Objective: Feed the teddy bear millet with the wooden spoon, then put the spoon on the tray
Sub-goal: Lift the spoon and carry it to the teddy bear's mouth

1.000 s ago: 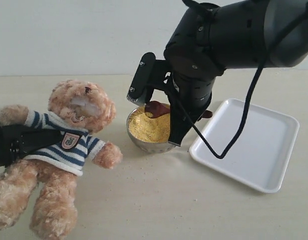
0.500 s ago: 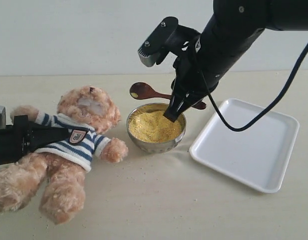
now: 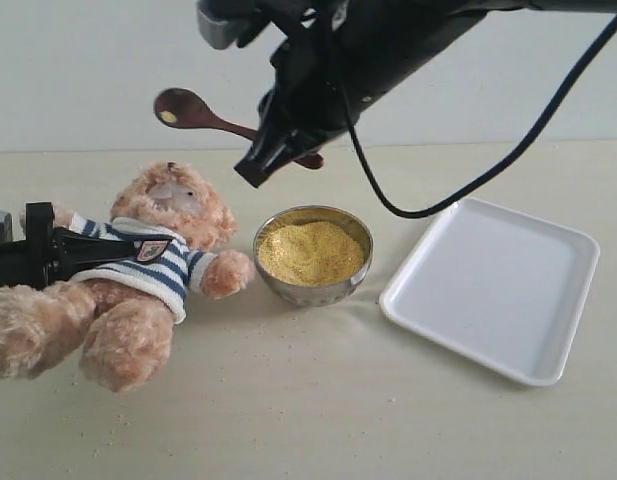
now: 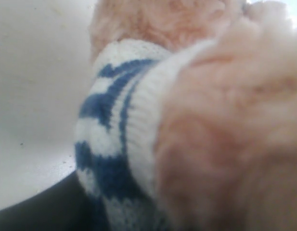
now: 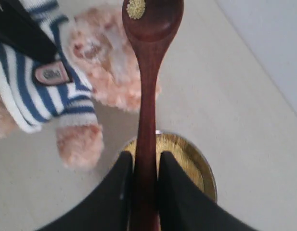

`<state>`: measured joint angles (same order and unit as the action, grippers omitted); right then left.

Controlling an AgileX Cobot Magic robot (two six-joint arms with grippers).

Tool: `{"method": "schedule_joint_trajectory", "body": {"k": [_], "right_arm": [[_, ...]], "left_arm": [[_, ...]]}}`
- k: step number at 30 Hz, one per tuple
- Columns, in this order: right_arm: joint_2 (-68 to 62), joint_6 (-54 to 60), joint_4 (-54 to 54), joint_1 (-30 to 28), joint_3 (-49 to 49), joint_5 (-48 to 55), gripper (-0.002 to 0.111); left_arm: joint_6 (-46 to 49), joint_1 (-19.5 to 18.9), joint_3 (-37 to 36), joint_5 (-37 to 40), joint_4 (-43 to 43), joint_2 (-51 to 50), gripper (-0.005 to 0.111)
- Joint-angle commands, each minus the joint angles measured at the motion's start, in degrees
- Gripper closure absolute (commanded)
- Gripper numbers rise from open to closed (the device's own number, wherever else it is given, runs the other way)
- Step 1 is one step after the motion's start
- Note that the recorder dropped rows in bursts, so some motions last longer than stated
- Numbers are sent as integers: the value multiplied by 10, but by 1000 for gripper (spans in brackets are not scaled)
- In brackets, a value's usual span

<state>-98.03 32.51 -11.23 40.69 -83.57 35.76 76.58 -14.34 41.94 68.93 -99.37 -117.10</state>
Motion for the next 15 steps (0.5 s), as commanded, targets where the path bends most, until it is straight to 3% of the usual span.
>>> {"method": "schedule_joint_trajectory", "body": {"k": [1,9,15], "right_arm": [[-4,6,0,21,-18,-10,108],[-48,5,12,35,-18,-33,108],[-72,-56,104,39,-18,-35,108]], "left_arm": [[-29,4,3,10,-6,-1,102],[-46,24,4,10,-6,-1,102],[-46,26,4,10,-6,-1,102]]}}
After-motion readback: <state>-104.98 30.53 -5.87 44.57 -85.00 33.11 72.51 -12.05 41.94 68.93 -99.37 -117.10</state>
